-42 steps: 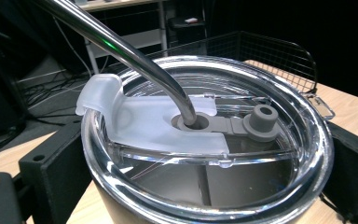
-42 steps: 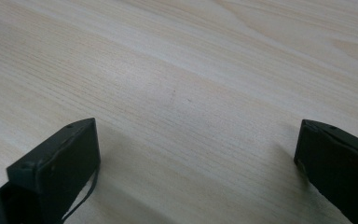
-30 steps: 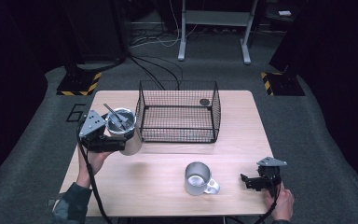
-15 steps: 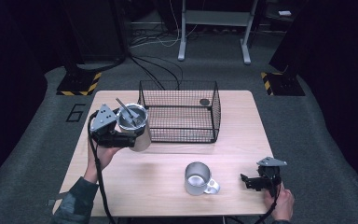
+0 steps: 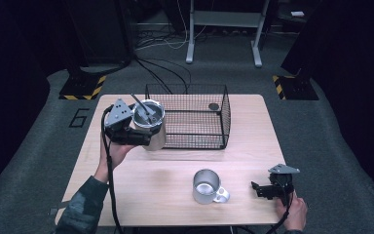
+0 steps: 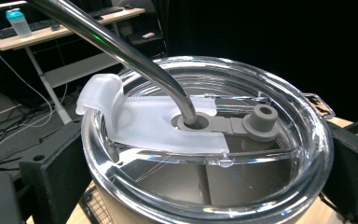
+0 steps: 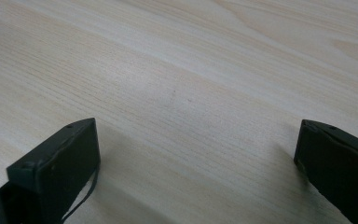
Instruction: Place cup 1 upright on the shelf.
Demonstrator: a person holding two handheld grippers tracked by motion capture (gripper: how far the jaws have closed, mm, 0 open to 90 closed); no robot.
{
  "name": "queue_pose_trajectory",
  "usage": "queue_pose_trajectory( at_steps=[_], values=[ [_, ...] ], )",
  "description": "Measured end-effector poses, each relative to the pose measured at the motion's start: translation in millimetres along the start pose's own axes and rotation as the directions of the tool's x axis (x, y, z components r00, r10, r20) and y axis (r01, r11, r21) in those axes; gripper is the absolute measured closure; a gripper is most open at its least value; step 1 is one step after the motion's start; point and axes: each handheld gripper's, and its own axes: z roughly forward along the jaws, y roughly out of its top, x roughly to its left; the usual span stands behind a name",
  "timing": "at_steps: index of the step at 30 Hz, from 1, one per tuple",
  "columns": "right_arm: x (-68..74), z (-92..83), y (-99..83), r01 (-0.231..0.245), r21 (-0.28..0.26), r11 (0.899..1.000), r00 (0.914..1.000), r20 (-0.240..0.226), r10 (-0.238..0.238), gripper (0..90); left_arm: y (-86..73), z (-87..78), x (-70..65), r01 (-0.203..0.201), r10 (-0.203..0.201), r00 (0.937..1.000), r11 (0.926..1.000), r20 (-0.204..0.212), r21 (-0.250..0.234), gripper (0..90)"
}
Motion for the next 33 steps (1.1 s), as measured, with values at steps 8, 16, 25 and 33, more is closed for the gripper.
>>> queue_pose_trajectory(
  at_steps=[8, 16, 25, 33],
  values=[
    [0.2, 0.1, 0.1, -0.004, -0.001, 1.000, 1.0000, 0.000, 0.004, 0.0, 9.6, 5.4, 1.3, -0.009, 0.009, 0.9999, 0.9999, 0.009, -0.007, 3.9],
    [0.2, 0.1, 0.1, -0.005, -0.001, 1.000, 1.0000, 0.000, 0.005, 0.0, 16.3, 13.6, 3.3, -0.003, 0.003, 1.0000, 0.9999, 0.009, -0.011, 3.9],
    [0.1, 0.1, 0.1, -0.005, -0.001, 1.000, 1.0000, 0.000, 0.005, 0.0, 20.2, 21.7, 8.5, 0.005, -0.005, 1.0000, 0.9999, 0.004, -0.011, 3.9],
    [0.1, 0.1, 0.1, -0.005, -0.001, 1.000, 1.0000, 0.000, 0.005, 0.0, 24.9, 29.1, 9.6, 0.005, -0.005, 1.0000, 1.0000, 0.005, -0.005, 3.9]
  ],
)
